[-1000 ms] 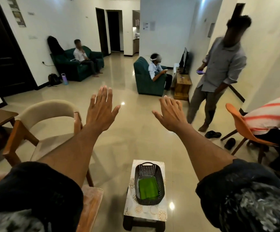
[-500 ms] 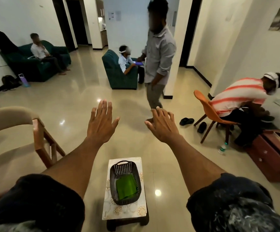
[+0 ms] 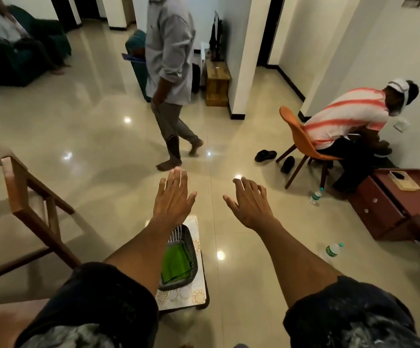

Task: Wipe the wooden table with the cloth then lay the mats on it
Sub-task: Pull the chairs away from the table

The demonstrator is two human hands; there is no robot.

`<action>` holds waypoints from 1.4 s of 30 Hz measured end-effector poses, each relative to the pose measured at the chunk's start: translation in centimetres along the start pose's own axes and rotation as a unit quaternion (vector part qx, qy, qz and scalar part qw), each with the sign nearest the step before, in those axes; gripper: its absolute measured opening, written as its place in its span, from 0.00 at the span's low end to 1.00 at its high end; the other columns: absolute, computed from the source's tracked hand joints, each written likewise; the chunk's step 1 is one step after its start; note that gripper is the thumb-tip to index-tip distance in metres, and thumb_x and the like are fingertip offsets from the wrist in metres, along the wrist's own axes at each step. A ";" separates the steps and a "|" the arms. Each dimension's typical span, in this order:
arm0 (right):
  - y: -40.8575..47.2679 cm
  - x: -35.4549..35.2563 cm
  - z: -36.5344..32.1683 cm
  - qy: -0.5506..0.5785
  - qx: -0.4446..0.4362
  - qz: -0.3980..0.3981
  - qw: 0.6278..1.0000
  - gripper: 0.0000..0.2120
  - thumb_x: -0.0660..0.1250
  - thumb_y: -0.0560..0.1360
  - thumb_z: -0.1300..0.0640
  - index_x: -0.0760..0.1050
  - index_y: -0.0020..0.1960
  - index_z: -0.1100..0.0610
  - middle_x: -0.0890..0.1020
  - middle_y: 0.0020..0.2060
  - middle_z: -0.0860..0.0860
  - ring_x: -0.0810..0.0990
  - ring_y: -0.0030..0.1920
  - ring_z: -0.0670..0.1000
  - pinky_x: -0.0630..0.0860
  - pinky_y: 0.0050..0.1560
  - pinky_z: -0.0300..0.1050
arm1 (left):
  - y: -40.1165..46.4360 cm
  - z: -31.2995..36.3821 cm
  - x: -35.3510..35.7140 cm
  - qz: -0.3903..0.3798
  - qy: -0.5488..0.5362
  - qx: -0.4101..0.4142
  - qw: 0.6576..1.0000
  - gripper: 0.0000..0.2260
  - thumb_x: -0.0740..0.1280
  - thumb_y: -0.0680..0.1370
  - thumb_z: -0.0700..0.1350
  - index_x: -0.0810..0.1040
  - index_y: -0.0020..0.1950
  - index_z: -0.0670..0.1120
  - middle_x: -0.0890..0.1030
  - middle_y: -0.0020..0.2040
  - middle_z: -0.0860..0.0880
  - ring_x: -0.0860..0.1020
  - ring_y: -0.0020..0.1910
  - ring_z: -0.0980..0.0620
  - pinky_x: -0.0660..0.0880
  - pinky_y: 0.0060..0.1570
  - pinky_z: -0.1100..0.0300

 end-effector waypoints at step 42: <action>40.3 11.2 4.8 0.051 -0.216 -0.095 0.970 0.36 0.42 0.82 0.33 0.67 0.77 0.56 0.74 0.71 0.55 0.71 0.74 0.58 0.65 0.73 0.56 | 32.5 -5.3 10.0 -0.022 -0.001 -0.227 0.974 0.34 0.55 0.88 0.56 0.47 0.87 0.40 0.49 0.87 0.37 0.49 0.87 0.40 0.50 0.83 0.44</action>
Point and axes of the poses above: each hand's wrist, its own y-axis towards the middle knuckle, its own x-axis out of the palm, z = x × y, the point moved 10 cm from there along y, towards the middle knuckle
